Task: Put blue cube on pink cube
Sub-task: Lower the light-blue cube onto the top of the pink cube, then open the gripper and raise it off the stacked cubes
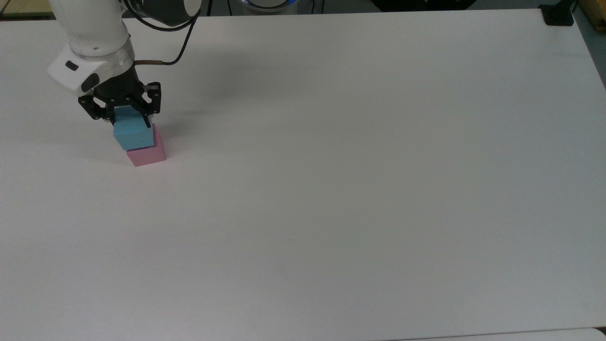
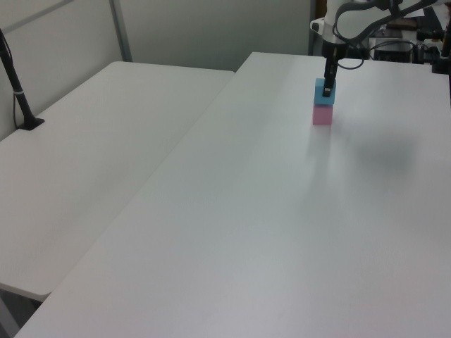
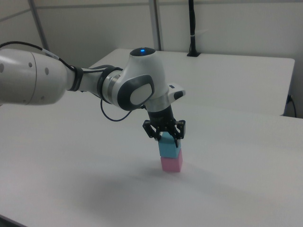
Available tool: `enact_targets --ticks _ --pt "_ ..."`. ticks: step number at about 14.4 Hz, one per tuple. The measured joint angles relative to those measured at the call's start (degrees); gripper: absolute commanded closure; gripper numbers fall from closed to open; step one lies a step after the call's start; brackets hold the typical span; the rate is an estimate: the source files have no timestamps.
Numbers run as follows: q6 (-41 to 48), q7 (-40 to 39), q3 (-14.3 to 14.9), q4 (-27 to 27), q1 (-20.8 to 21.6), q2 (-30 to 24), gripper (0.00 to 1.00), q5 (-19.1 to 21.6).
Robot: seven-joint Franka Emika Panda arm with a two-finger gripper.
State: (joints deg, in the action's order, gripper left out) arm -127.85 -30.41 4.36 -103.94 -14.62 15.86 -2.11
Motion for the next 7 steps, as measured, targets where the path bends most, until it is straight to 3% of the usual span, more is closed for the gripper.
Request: enact_targets --ticks 1,3,7 --pt "0.0 0.1 0.0 0.0 0.0 0.1 0.11 0.0" --pt "0.0 0.2 0.0 0.0 0.0 0.1 0.0 0.0" --pt "-0.1 0.3 0.0 0.1 -0.1 -0.1 0.0 0.0"
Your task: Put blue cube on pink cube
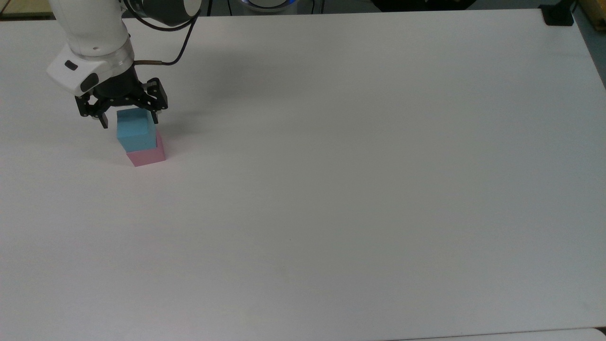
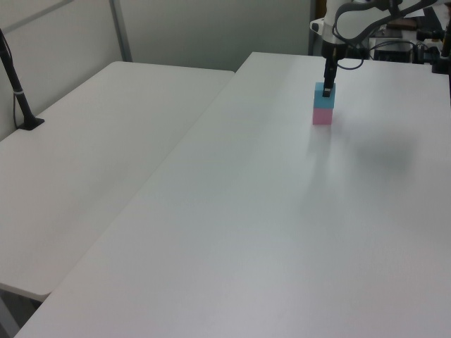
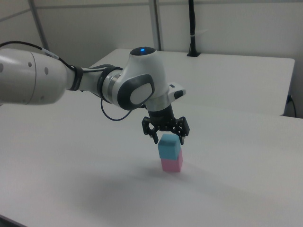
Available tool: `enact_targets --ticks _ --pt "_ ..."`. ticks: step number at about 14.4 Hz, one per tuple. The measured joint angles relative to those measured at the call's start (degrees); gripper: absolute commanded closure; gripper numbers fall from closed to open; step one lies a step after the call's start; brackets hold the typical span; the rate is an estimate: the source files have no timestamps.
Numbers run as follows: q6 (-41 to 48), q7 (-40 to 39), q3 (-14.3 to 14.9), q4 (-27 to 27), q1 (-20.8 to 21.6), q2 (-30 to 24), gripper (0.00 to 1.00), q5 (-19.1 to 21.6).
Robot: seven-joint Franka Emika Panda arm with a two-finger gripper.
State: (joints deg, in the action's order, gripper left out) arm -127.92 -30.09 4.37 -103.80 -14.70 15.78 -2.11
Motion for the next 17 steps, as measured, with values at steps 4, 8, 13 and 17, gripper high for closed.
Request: enact_targets --ticks 4,8,13,17 --pt "4.3 1.3 0.5 1.6 -0.3 -2.6 0.0 0.0" --pt "23.3 8.3 0.6 10.0 -0.8 -8.3 0.0 1.3" --pt "35.6 16.0 0.7 15.3 -0.1 -14.3 0.0 1.9" --pt "37.9 19.1 7.0 15.3 8.6 -19.1 0.0 2.4"
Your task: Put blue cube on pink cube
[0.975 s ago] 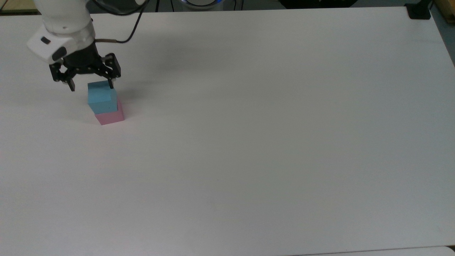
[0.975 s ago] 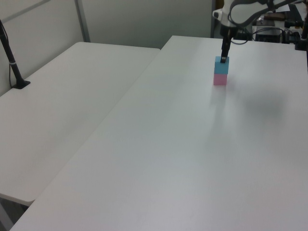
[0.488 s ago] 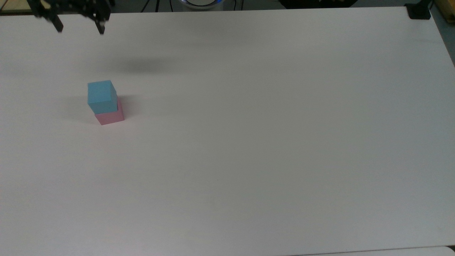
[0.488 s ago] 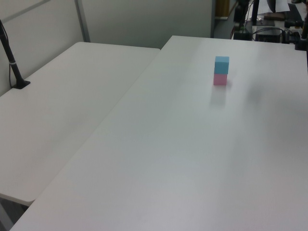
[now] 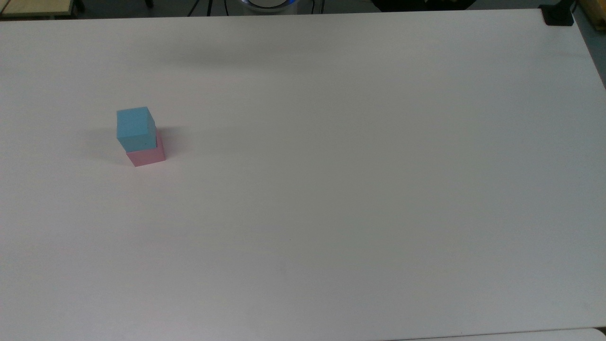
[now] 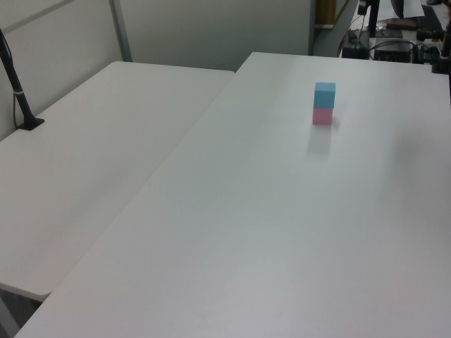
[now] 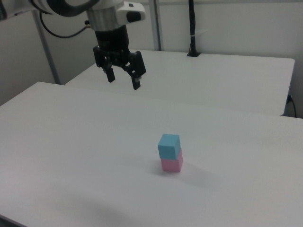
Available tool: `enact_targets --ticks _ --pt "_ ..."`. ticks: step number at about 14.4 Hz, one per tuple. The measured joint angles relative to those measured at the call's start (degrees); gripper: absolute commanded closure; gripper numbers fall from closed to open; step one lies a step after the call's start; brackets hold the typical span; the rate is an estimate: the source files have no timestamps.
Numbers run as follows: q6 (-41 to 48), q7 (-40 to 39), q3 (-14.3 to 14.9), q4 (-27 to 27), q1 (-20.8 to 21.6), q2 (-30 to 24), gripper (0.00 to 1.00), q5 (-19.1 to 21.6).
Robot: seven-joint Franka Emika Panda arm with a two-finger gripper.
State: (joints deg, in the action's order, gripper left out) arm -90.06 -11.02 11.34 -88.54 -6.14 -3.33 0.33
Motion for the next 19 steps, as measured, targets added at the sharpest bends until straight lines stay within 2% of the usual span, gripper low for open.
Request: enact_targets --ticks 2,4,12,13,16,19 --pt "0.2 0.3 3.9 0.0 4.5 -1.2 0.0 1.6" --pt "0.2 0.3 5.2 -0.1 6.6 -1.5 0.0 2.0" --pt "-0.2 -2.5 5.3 -0.7 7.6 -0.7 0.0 1.8" --pt "-0.2 -3.0 4.9 -0.8 7.7 -0.6 0.0 1.2" --pt "-0.2 -3.2 1.1 -1.0 7.8 0.4 0.0 -1.0" --pt "-0.2 -3.2 0.7 -1.1 7.7 0.9 0.0 -1.2"
